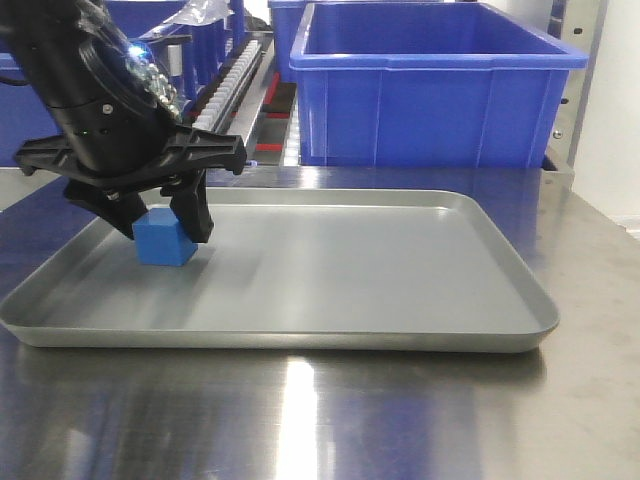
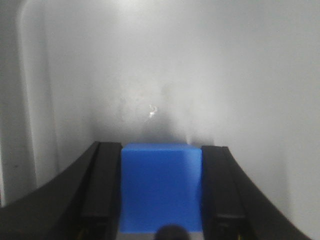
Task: Sort and place red and blue blocks on shelf
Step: 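Lower the left gripper and close it on the blue cube, then lift the blue cube with the left gripper and retract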
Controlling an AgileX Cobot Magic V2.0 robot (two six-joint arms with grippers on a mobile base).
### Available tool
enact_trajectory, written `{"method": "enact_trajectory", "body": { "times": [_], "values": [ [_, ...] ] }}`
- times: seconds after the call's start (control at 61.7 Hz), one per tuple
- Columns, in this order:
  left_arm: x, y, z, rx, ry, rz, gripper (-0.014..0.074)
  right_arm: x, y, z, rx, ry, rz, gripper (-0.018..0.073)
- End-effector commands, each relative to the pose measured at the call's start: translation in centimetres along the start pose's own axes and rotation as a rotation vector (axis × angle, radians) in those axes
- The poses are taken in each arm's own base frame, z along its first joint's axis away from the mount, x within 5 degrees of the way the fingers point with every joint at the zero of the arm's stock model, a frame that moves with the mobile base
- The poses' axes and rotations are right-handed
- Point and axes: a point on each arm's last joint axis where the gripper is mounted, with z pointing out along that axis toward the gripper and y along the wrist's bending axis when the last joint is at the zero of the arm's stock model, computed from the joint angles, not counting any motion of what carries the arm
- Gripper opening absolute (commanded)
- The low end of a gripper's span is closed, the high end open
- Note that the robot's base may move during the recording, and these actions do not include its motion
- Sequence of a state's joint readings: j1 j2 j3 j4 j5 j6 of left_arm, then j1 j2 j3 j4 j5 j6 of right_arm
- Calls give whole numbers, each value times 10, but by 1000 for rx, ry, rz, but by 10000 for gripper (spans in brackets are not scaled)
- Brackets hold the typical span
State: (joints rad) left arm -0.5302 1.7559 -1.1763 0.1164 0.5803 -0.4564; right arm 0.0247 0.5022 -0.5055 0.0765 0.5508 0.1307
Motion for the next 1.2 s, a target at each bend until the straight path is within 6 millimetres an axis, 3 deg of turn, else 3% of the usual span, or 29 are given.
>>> {"method": "enact_trajectory", "body": {
  "times": [0.0,0.34,0.454,0.794,0.973,1.183],
  "values": [
    [-14,-6,-22,39,-96,-1,119,-15,2,-5,-5,-105,-6,50],
    [-17,-4,-40,38,-139,13,124,-15,2,-5,-5,-105,-6,50],
    [-21,0,-57,40,-184,11,124,-15,2,-5,-5,-105,-6,50],
    [-31,40,-129,21,-368,-85,124,-15,2,-5,-5,-105,-6,50],
    [-21,61,-162,-3,-444,-126,124,-15,2,-5,-5,-105,-6,50],
    [5,85,-182,-52,-496,-163,124,-15,2,-5,-5,-105,-6,50]
  ]
}}
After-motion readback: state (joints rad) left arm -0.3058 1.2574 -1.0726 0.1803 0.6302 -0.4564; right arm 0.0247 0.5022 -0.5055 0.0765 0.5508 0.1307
